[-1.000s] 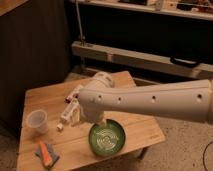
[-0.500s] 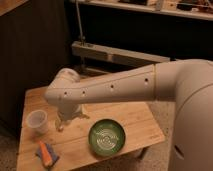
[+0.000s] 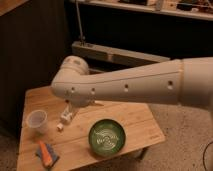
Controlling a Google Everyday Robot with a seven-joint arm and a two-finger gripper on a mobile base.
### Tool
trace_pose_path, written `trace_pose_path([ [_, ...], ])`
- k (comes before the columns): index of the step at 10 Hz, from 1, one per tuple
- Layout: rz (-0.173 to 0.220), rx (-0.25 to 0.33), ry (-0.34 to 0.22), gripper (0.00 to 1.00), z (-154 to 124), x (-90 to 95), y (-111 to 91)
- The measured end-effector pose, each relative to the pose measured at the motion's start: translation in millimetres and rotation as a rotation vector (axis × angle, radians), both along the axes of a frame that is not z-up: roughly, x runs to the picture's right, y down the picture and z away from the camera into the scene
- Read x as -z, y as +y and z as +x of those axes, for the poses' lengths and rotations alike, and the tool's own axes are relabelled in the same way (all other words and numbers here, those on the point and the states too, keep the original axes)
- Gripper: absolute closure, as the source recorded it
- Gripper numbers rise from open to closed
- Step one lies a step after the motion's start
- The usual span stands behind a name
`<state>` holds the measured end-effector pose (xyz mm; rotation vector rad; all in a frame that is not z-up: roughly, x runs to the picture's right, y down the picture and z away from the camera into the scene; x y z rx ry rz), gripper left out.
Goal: Move the arm in a circular motion
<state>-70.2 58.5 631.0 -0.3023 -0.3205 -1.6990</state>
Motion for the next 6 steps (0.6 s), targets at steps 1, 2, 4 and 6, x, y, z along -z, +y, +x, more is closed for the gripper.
trace_pose_path([
  [1,0.027,-0.033,0.008,0.2,35.1,3.4,-15.8],
  [2,0.051,-0.07,0.029,0.2,73.6,2.1,-33.4],
  [4,0.08,-0.145,0.091,0.2,132.9,4.3,-51.1],
  [6,0.096,-0.239,0.162,0.2,193.0,15.4,-48.7],
])
